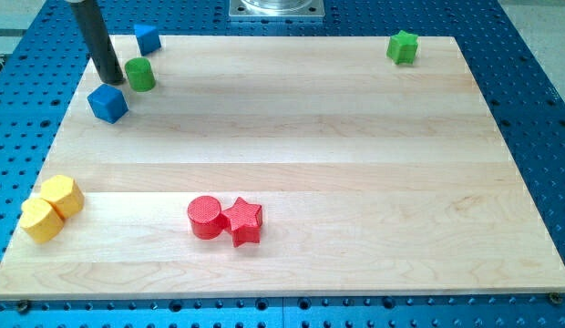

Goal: Move the green blocks at the top right corner of the board

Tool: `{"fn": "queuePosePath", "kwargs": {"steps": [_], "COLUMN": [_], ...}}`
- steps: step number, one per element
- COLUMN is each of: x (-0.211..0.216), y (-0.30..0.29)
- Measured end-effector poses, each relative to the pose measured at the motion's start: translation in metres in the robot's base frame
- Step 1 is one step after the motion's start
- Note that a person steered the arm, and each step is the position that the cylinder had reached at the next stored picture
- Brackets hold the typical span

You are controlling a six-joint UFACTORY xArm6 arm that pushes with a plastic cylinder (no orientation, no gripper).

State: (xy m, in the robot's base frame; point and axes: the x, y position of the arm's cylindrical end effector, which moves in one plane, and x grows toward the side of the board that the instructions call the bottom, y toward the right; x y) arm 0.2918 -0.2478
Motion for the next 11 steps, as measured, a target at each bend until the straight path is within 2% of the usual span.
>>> {"fn": "queuePosePath", "kwargs": {"steps": [2, 3, 4, 5, 6, 7, 8, 9, 10, 11], "x": [0.000, 0.017, 0.019, 0.019, 0.014, -0.017, -0.021, -0.021, -0.021, -0.021], "y": [-0.024, 0.046, 0.152, 0.222, 0.149, 0.152, 0.221, 0.322, 0.385, 0.353]}}
